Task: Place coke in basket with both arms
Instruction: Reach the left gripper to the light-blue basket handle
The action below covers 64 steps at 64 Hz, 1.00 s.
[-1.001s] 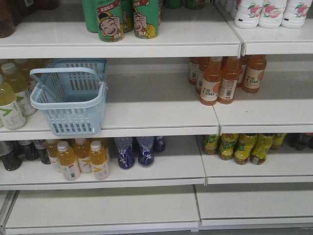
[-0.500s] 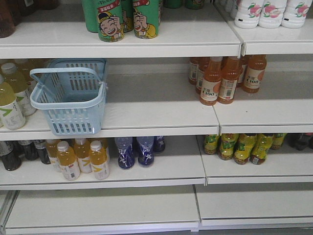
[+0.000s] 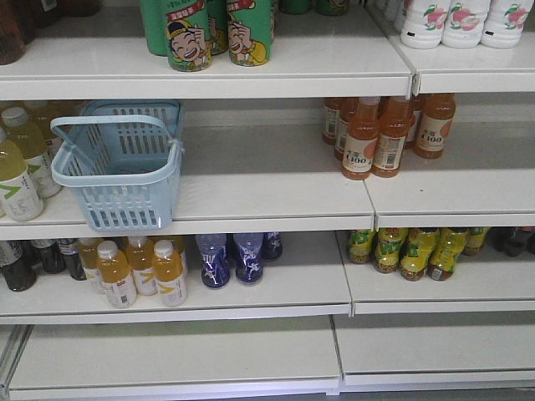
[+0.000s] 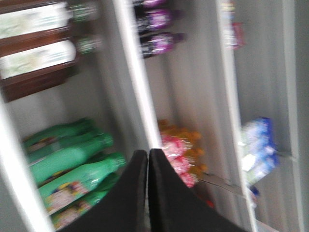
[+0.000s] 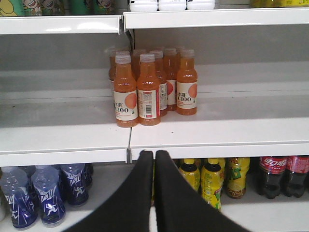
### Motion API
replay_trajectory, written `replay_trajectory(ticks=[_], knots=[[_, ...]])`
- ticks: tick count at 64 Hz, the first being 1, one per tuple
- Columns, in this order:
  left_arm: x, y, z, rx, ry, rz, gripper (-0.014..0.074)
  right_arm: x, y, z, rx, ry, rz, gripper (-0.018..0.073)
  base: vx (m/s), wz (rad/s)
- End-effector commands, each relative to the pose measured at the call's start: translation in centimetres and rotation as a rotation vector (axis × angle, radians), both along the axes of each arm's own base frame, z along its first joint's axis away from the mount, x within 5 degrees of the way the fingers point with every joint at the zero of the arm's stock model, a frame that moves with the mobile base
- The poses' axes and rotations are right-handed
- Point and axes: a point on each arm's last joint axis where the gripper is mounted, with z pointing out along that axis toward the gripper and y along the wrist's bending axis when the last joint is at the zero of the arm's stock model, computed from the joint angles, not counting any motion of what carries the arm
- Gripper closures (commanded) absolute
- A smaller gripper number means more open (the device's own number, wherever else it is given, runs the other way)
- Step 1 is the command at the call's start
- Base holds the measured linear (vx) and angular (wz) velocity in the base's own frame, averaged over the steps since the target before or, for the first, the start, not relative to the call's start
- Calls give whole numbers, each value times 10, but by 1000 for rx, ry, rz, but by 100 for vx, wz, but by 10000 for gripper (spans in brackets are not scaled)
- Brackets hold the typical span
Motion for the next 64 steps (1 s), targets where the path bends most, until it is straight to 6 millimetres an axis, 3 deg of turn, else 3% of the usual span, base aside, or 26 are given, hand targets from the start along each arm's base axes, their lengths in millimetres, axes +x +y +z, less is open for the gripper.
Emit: replay_trajectory(ticks=[1,5,12,33,56,64], knots=[[-8,-4,43,132,-106,38,598,0,0,3,-11,-75,-2,564,0,0],[-1,-6,56,156,-84,28,584,0,0,3,-11,-75,-2,564,0,0],[25,-8,63,-2,-1,-91,521,0,0,3,-11,-75,-2,564,0,0],[127,-22,27,-100,250,-270,165,0,0,3,-11,-75,-2,564,0,0],[223,-30,-51,-357,370,-413,139,0,0,3,-11,-75,-2,564,0,0],[257,-35,-64,-341,341,-458,139,0,0,3,-11,-75,-2,564,0,0]])
